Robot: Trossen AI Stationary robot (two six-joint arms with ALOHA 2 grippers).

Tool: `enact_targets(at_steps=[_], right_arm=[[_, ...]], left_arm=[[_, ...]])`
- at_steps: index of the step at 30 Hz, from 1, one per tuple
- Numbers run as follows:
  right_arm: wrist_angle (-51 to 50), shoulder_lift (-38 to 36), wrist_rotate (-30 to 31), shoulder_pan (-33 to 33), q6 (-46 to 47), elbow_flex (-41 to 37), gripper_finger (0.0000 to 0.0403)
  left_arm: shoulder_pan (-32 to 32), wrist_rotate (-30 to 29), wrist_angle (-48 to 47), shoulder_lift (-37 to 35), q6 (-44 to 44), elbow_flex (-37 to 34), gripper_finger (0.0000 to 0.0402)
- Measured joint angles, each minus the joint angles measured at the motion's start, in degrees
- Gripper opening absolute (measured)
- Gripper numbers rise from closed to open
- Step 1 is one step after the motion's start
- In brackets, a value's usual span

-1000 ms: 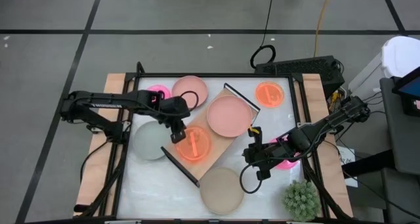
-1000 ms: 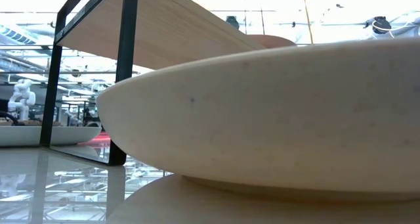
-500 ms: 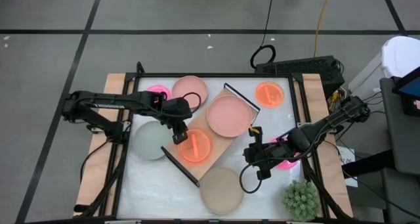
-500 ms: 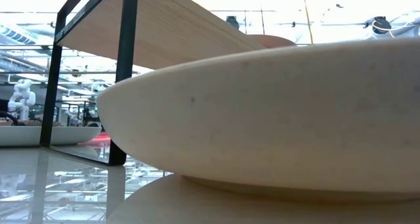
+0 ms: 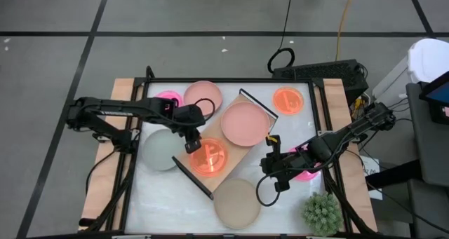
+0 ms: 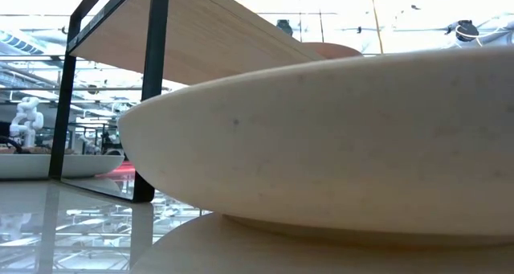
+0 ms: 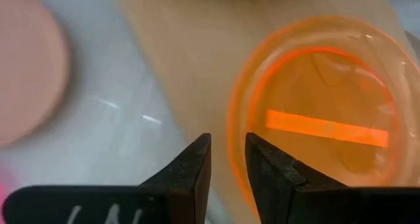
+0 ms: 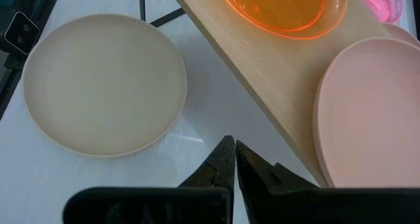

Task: Place and stack plates onto a shelf
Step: Stack the brown plate on top of the big light pink plate on the shelf

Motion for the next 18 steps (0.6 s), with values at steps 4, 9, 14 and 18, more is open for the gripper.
enact_targets(at_steps=[4, 9, 14, 18], right_arm=[[0.0, 0.0, 0.0, 0.0, 0.0, 0.0, 0.0], [0.0, 0.0, 0.1, 0.0, 1.0, 0.0, 0.0], [0.0, 0.0, 0.6, 0.0, 1.2, 0.0, 0.0], [-0.2, 0.0, 4.7, 0.0, 1.6, 0.0, 0.0]], left_arm=[[-0.4, -7.5, 0.3, -2.9, 2.0, 0.0, 0.0099], [-1.0, -15.2, -0.6, -6.9, 6.6, 0.0, 0.0099], [0.0, -18.5, -0.1, -10.8, 11.0, -3.4, 0.0099], [1.5, -18.9, 1.1, -15.0, 12.9, -7.8, 0.0099]])
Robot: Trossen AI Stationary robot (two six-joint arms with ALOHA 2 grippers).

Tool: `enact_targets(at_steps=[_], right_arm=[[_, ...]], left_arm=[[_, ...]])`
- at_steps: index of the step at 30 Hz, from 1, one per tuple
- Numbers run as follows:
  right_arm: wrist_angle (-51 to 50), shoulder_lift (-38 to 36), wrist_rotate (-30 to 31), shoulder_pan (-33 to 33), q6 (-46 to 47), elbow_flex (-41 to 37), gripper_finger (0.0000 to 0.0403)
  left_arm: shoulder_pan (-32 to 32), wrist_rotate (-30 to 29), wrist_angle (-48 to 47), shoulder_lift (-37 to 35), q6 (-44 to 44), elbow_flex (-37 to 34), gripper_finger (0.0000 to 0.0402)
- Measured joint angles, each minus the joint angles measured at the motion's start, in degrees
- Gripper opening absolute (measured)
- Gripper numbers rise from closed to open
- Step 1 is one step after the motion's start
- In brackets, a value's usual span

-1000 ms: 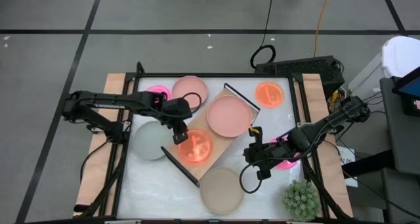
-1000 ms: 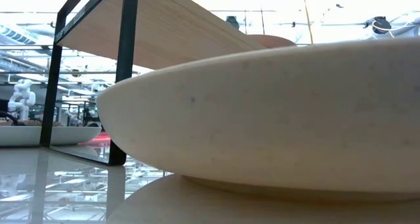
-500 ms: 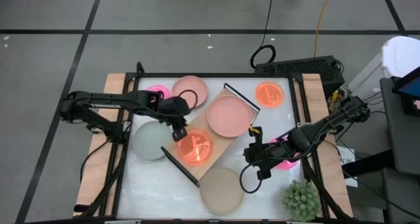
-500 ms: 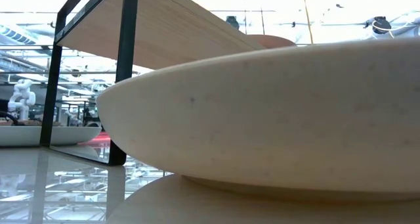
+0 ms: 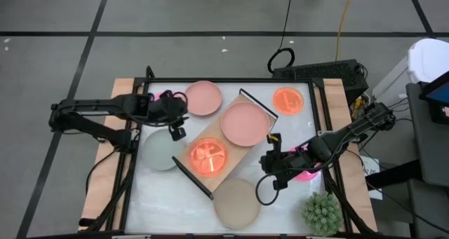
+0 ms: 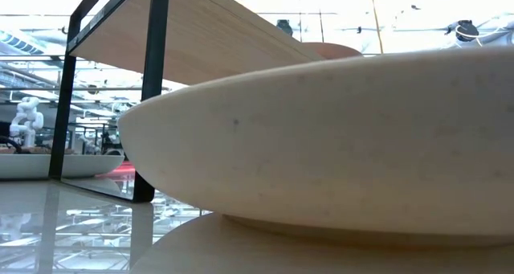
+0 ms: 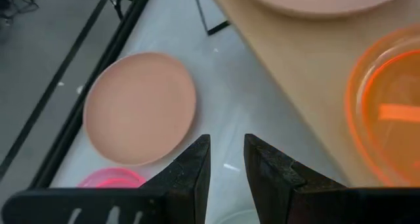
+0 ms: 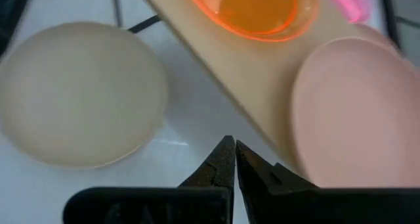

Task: Place and stack plates onto a shelf
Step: Stack the brown plate on top of the big light pink plate on the shelf

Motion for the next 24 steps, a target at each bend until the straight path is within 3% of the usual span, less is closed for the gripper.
enact_targets(at_steps=[7, 12, 16, 24], right_arm=[[-4.5, 0.0, -0.3, 0.0, 9.9, 0.0, 0.0], [-5.1, 0.0, -9.0, -0.1, 15.3, 0.0, 0.0], [-3.4, 0.3, -15.2, 0.3, 21.2, 0.0, 0.0], [0.7, 4.5, -15.3, 5.6, 22.7, -0.1, 0.0]], left_arm=[[1.2, -2.8, 5.7, -9.0, 2.8, -8.8, 0.0099], [1.3, -2.9, 11.0, -13.6, 6.4, -13.9, 0.0099], [1.3, -2.9, 13.4, -14.2, 8.7, -15.4, 0.0099], [1.2, 1.6, 13.0, -13.4, 7.7, -15.6, 0.0099]])
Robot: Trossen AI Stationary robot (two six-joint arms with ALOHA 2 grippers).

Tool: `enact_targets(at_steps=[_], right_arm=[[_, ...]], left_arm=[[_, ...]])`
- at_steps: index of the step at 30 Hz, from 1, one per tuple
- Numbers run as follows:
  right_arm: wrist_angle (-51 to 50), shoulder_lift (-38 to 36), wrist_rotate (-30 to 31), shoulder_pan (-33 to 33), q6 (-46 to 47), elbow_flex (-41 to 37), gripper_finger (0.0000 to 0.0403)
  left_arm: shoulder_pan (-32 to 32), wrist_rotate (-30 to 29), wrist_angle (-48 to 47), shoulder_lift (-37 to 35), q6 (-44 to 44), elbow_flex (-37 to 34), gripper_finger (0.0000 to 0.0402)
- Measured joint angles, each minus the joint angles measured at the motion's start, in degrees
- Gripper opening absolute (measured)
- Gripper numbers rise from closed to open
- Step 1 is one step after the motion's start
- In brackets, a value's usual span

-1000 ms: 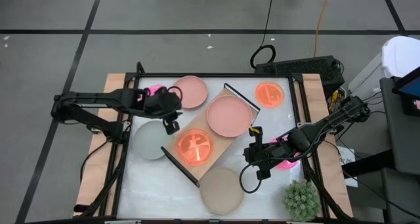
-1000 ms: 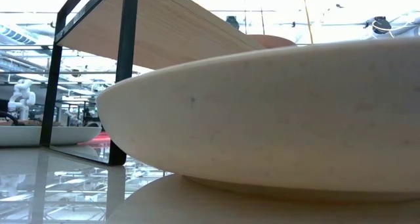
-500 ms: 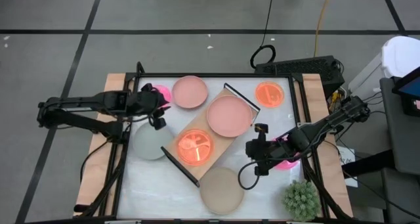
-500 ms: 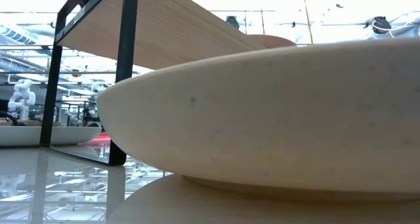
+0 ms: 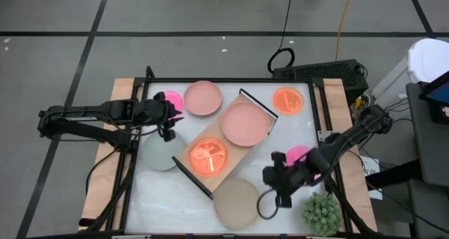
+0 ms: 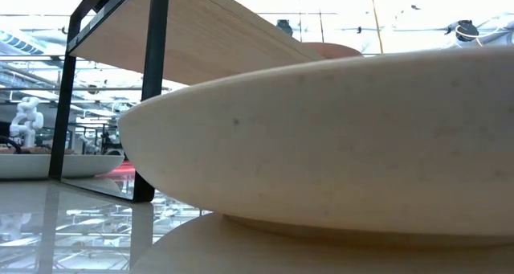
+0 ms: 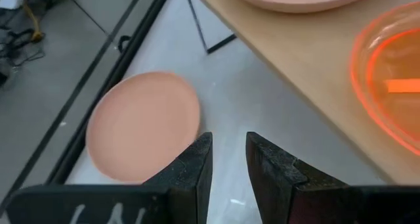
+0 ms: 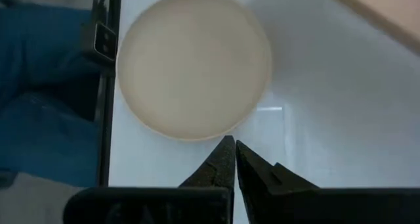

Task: Place and stack plates onto a shelf
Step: Stack the brown plate on top of the big light pink plate on the shelf

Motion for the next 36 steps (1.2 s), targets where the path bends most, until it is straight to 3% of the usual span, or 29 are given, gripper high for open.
enact_targets(at_steps=[18, 24, 30, 36], right_arm=[[12.6, 14.0, -1.4, 5.3, -7.0, 0.0, 0.0008], [16.8, 17.0, -3.4, 5.3, -8.7, 0.0, 0.0066], [23.5, 19.6, -13.7, 5.8, -15.1, 0.0, 0.014], [26.8, 21.6, -13.3, 6.2, -25.1, 0.0, 0.0153]], left_arm=[[-1.0, 0.6, 0.8, 0.5, -4.0, -2.7, 0.0099], [-1.1, 0.7, 0.9, 0.4, -6.7, -6.1, 0.0099], [-2.4, 0.7, 0.5, 0.4, -6.8, -6.4, 0.0099], [-2.7, 0.8, 1.3, 0.4, -4.0, -6.4, 0.0099]])
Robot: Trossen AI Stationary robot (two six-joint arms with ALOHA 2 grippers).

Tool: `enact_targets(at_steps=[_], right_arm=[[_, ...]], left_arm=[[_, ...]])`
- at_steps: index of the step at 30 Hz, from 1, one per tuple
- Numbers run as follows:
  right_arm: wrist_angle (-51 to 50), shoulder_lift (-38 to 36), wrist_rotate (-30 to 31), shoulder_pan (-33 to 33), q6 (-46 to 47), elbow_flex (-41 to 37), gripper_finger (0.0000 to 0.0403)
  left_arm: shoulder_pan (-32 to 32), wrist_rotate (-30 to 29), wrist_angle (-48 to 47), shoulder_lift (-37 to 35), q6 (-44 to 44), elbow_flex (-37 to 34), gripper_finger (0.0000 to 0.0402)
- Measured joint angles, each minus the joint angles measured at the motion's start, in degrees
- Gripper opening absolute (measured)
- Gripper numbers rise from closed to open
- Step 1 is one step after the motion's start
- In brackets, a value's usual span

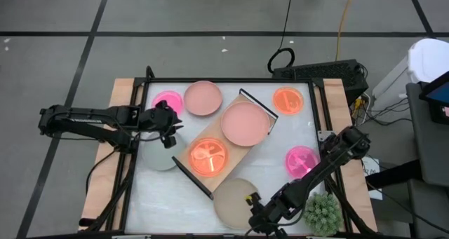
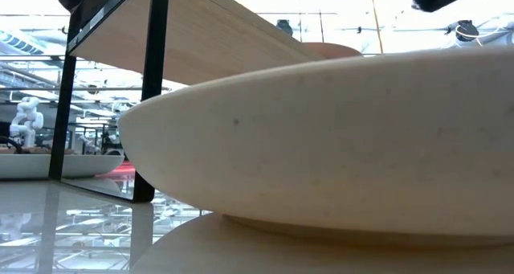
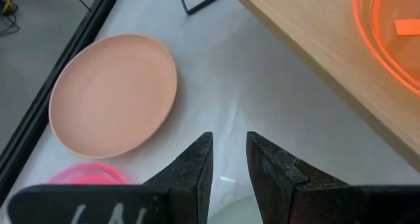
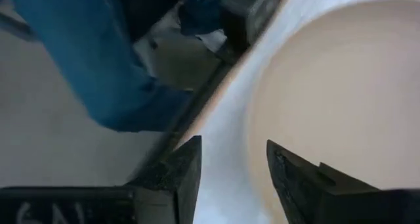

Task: Place and stack plates onto a shelf
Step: Stack the brown plate on top of the big light pink plate on the shelf

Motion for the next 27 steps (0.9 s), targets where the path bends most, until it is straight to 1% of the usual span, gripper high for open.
enact_targets(at_steps=[5, 10, 13, 15, 23, 27], right_arm=[[-0.7, 2.6, 0.1, -0.3, -4.8, 0.0, 0.013], [-1.6, 4.5, 0.3, -0.5, -6.3, 0.0, 0.0107], [-2.5, 5.4, 1.8, -0.7, -6.9, 0.0, 0.0092], [-3.3, 6.2, 1.8, -0.8, -7.1, 0.0, 0.0081], [-3.0, 5.8, 2.1, -0.9, -9.0, 0.1, 0.001], [-3.0, 5.7, 1.9, -0.7, -8.4, 0.1, 0.0008]], left_arm=[[0.0, 0.0, 0.6, 0.0, 2.4, 0.0, 0.0099], [0.0, 0.0, 0.4, 0.0, 3.4, 0.0, 0.0099], [0.0, 0.0, 0.7, 0.0, 4.1, 0.0, 0.0099], [0.0, 0.0, 0.9, 0.0, 4.3, 0.0, 0.0099], [0.0, 0.0, 1.2, 0.0, 3.2, 0.0, 0.0099], [0.0, 0.1, 1.6, 0.0, 2.0, 0.0, 0.0099]])
